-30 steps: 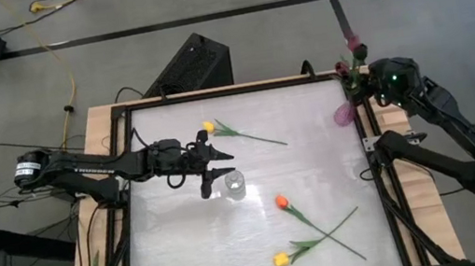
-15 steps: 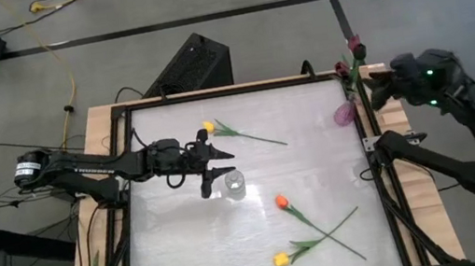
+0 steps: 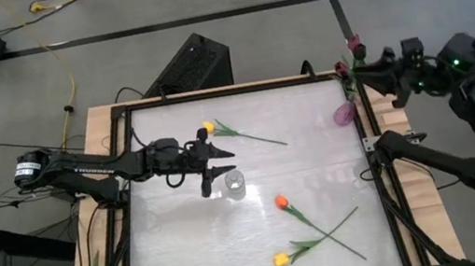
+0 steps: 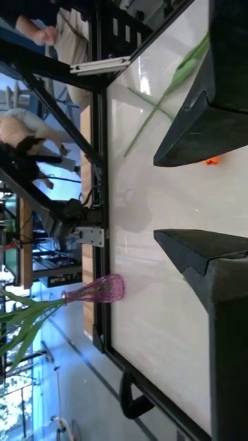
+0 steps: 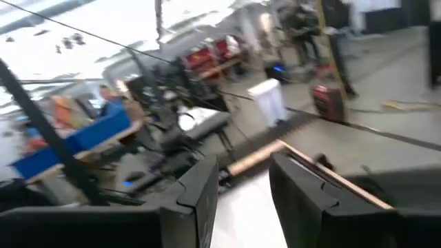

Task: Sort flowers into vase by color
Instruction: Put the right orange flower into the transparent vase

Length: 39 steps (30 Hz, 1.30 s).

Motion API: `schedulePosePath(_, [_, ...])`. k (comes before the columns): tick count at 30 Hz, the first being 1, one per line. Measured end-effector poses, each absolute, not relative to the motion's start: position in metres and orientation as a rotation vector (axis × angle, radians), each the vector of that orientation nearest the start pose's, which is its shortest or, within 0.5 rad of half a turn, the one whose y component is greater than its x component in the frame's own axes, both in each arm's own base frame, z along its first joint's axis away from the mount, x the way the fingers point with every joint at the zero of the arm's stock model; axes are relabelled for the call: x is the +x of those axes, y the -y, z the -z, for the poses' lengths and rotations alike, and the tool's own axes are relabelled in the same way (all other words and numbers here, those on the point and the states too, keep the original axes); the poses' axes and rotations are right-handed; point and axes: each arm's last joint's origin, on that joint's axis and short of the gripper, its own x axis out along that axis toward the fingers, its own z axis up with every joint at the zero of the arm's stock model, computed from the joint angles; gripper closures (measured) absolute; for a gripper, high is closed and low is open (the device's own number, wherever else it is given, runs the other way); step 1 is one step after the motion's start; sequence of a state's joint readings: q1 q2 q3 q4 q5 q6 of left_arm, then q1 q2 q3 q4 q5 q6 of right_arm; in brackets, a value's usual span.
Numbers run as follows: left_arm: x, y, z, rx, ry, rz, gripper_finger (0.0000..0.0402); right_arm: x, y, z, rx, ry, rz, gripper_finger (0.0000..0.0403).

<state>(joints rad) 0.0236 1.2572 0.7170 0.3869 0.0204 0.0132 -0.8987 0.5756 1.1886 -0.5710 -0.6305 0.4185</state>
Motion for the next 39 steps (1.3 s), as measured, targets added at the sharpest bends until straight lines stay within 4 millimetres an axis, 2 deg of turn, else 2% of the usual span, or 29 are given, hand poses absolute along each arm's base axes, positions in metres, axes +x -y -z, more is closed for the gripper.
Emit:
schedulePosePath(5, [0.275, -0.006, -0.266, -0.009, -0.151, -0.003, 0.0255, 0.073, 0.048, -0.450, 0.368, 0.105, 0.107, 0.0248])
schedulePosePath(10, [0.275, -0.005, -0.263, -0.017, -0.173, -0.002, 0.0255, 0.117, 0.050, -0.452, 0.304, 0.068, -0.145, 0.0248])
schedulePosePath(15, [0.274, -0.005, -0.261, -0.025, -0.197, -0.004, 0.0255, 0.155, 0.020, -0.445, 0.259, -0.014, -0.515, 0.0248])
schedulePosePath(19, [0.274, -0.005, -0.259, -0.012, -0.222, -0.003, 0.0255, 0.175, -0.014, -0.428, 0.302, -0.180, -0.695, 0.0248])
schedulePosePath(22, [0.274, -0.005, -0.258, -0.009, -0.224, -0.002, 0.0255, 0.188, -0.040, -0.407, 0.354, -0.368, -0.633, 0.0248])
schedulePosePath(28, [0.273, -0.005, -0.257, 0.015, -0.237, 0.000, 0.0255, 0.217, -0.089, -0.353, 0.494, -0.789, -0.295, 0.0248])
schedulePosePath(31, [0.273, -0.005, -0.257, 0.015, -0.237, 0.002, 0.0255, 0.231, -0.114, -0.325, 0.569, -0.970, -0.211, 0.0248])
schedulePosePath(35, [0.273, -0.005, -0.258, 0.016, -0.238, 0.002, 0.0255, 0.243, -0.141, -0.292, 0.647, -1.147, -0.093, 0.0248])
schedulePosePath(39, [0.265, 0.002, -0.262, 0.025, -0.257, 0.021, 0.0255, 0.254, -0.160, -0.261, 0.695, -1.253, 0.057, 0.0248])
